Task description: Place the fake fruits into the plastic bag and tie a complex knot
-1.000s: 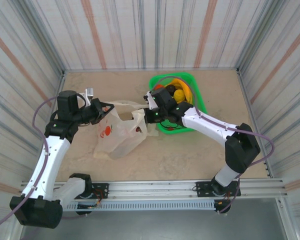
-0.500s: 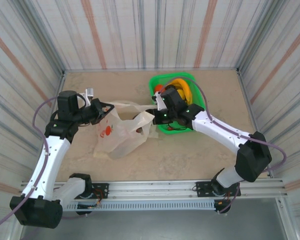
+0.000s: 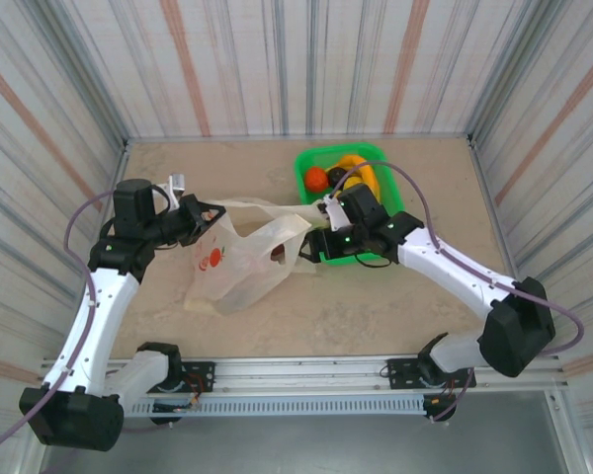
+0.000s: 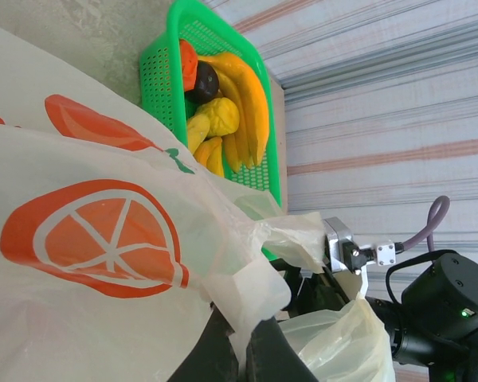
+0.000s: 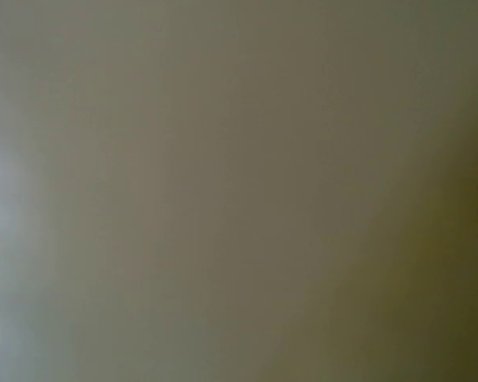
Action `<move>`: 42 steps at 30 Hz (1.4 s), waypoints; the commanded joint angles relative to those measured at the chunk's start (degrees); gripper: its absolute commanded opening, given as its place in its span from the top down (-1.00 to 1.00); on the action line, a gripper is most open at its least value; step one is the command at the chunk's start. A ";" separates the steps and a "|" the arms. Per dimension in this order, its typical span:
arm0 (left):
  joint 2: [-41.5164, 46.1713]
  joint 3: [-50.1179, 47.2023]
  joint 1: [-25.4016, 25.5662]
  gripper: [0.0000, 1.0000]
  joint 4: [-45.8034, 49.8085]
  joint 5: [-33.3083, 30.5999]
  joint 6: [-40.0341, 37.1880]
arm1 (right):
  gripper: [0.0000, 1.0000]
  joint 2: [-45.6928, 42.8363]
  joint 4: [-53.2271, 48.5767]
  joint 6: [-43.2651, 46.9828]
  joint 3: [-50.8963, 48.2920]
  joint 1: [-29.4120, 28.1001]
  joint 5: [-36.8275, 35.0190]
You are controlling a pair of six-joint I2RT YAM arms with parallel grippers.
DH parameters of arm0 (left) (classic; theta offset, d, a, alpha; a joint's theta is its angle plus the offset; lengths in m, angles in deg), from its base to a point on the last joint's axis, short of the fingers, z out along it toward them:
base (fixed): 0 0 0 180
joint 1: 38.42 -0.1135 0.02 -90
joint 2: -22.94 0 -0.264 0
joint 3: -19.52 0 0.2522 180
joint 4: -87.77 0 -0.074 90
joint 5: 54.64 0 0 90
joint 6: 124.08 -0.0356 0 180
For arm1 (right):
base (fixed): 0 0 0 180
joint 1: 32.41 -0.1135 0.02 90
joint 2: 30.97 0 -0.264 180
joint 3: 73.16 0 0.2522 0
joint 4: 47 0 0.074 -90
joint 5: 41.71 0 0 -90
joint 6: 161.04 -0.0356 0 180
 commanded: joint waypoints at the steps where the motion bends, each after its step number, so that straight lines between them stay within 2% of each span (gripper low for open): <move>1: 0.47 0.04 -0.62 1.00 0.61 0.43 -1.38 | -0.94 -5.14 -4.74 5.38 -0.78 2.57 -0.41; 5: 0.03 -0.01 -0.59 1.00 0.08 0.77 -1.38 | -0.98 -9.84 -7.94 12.22 -0.24 6.50 2.30; 11: -0.33 0.11 -0.58 1.00 -0.12 1.30 -1.49 | -0.98 -14.02 -13.30 26.96 4.08 18.04 14.68; 14: -0.26 0.13 -0.62 1.00 -0.21 1.29 -1.46 | -0.99 -11.53 -11.87 26.92 7.12 22.93 17.20; 16: -0.27 0.12 -0.63 1.00 -0.21 1.33 -1.38 | -0.95 -8.91 -7.90 21.61 8.56 25.03 19.09; 19: -0.29 0.13 -0.63 1.00 -0.16 1.40 -1.47 | -0.93 -5.01 -1.73 12.13 9.85 24.55 22.84; 23: -0.36 0.13 -0.63 1.00 -0.29 1.49 -1.47 | -1.00 -2.57 3.63 6.50 9.55 19.85 19.84; 28: -0.70 0.57 -0.63 1.00 -0.39 2.17 -1.65 | -0.98 2.76 6.32 8.69 12.41 18.38 21.69; 31: -0.46 0.27 -0.63 1.00 -0.51 2.11 -1.57 | -1.00 6.14 7.93 13.06 13.75 18.61 27.47; 34: -0.12 0.09 -0.62 1.00 -0.56 1.76 -1.38 | -0.85 9.52 4.63 16.94 15.56 18.40 32.72; 37: -0.19 0.04 -0.63 1.00 -0.56 1.71 -1.29 | -0.73 10.88 1.49 19.40 15.71 18.30 33.22; 42: -0.56 0.46 -0.63 1.00 -0.29 2.07 -1.64 | -0.41 11.35 -1.17 21.02 15.33 17.88 33.47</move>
